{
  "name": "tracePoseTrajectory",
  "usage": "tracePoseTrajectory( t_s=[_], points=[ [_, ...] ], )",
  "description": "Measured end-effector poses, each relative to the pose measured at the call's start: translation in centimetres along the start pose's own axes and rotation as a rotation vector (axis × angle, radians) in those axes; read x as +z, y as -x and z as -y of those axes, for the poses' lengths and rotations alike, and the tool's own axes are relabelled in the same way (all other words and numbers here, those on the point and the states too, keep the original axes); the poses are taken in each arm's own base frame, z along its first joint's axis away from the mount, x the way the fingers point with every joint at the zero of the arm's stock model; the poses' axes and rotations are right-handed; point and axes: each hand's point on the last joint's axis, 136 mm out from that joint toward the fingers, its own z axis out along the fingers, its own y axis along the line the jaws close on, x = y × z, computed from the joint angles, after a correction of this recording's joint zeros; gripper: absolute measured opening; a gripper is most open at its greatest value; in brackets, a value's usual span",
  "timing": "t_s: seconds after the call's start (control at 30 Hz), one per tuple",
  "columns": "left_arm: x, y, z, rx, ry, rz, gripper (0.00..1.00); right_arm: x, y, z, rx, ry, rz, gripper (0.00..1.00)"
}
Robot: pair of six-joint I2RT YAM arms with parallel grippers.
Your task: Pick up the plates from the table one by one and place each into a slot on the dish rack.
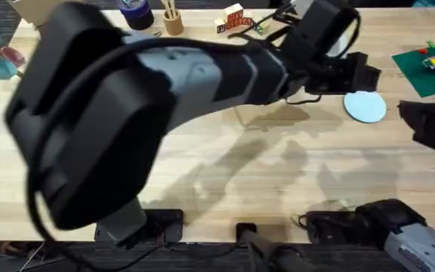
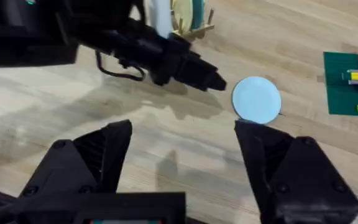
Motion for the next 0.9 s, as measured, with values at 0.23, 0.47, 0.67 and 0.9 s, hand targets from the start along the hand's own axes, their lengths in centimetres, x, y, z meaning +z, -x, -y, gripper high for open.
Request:
tracePoseTrajectory(
  t_s=[0.23, 0.47, 0.67, 0.9],
  points=[
    [2.0, 1.3, 0.6, -0.046, -0.033, 0.070, 0.038, 0.0, 0.0, 0.0, 0.000, 0.000, -0.001, 0.995],
    [4.1, 0.7, -2.3, -0.165, 0.003, 0.067, 0.038, 0.0, 0.0, 0.0, 0.000, 0.000, -0.001, 0.995],
    [6.5, 0.4, -3.3, -0.183, 0.019, 0.062, 0.038, 0.0, 0.0, 0.0, 0.000, 0.000, -0.001, 0.995],
    [8.1, -0.4, -3.2, -0.176, 0.022, 0.049, 0.038, 0.0, 0.0, 0.0, 0.000, 0.000, -0.001, 0.993]
  ],
)
